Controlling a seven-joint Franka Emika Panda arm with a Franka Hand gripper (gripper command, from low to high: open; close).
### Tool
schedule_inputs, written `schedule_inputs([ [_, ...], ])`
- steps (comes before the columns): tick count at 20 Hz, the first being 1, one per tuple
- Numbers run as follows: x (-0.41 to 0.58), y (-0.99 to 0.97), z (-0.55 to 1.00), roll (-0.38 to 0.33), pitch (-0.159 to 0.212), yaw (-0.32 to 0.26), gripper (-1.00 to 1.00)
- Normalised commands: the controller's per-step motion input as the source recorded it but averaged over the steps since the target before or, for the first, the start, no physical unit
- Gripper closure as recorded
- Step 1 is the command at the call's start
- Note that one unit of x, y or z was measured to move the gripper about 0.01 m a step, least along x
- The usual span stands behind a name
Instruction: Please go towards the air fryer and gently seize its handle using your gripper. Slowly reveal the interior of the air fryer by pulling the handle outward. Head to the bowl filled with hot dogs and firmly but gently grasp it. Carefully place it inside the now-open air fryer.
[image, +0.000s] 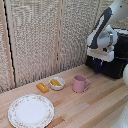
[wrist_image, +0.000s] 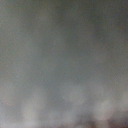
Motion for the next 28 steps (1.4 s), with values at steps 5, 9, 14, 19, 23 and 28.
schedule_inputs([
  [5,-0.137,1.00,-0.21,-0.006,-0.037,-0.007,1.00],
  [9,0.121,0.97,-0.16,-0.001,0.026,-0.041,1.00],
  [14,0.321,0.92,-0.13,0.002,0.016,-0.058,1.00],
  [19,0.433,0.90,-0.25,0.023,0.025,-0.044,1.00],
  [23,0.779,0.75,-0.39,0.063,0.055,-0.005,1.00],
  [28,0.876,0.62,-0.28,0.059,0.065,0.000,1.00],
])
